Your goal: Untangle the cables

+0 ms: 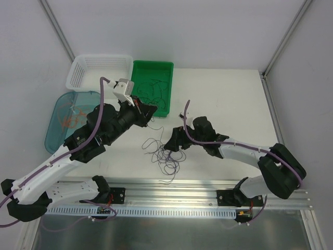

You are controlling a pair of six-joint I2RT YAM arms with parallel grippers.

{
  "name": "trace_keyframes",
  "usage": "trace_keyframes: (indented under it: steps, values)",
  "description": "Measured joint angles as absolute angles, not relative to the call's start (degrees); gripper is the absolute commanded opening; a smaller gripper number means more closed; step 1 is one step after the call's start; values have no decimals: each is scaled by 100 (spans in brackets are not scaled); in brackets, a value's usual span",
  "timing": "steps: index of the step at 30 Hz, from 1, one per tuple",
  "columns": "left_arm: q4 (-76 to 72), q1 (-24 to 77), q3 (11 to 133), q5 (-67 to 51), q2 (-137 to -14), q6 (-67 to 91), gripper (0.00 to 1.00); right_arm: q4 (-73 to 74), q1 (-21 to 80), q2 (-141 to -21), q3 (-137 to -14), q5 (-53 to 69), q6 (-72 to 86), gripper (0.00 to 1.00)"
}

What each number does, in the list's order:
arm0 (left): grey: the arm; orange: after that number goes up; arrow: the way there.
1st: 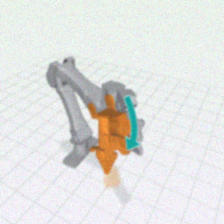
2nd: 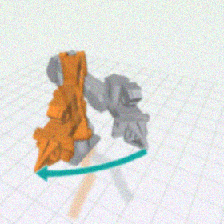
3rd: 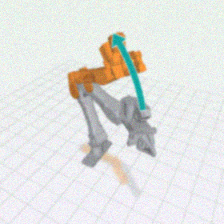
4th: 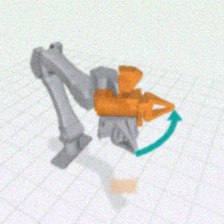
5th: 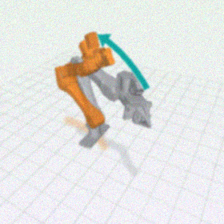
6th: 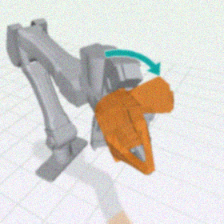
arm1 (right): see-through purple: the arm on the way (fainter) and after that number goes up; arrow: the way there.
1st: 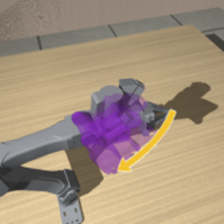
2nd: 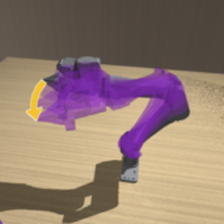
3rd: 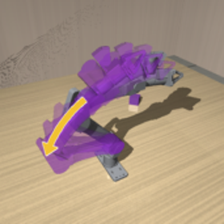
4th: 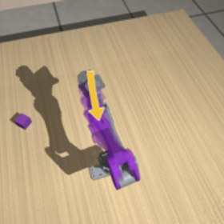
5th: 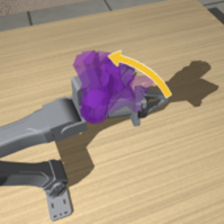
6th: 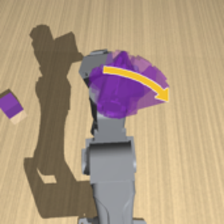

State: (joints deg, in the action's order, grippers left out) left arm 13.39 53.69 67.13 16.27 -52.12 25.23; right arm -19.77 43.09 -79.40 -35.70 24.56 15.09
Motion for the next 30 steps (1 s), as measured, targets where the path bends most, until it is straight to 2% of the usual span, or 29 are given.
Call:
trace_keyframes:
  steps: [11, 18, 21, 22, 24, 30]
  values:
    - [1496, 5369, 7887, 1682, -5461, 1763, 0, -2209, 4703, -8958, -4045, 2641, 1433, 77]
    - [1500, 5369, 8447, 1767, -5463, 1378, 0, -2180, 4700, -9574, -4368, 2694, 1457, 68]
    - [1538, 5369, 8630, 1861, -5465, 1201, 0, -2137, 4681, -9655, -4418, 2692, 1511, 48]
    - [1544, 5369, 8694, 1894, -5463, 1120, 0, -2110, 4654, -9655, -4418, 2689, 1549, 32]
    - [1555, 5369, 8833, 2005, -5459, 956, 0, -2097, 4539, -9655, -4412, 2674, 1656, 22]
    - [1708, 5371, 9008, 2722, -5293, 250, 0, -2193, 3817, -9483, -3966, 2703, 2021, 24]
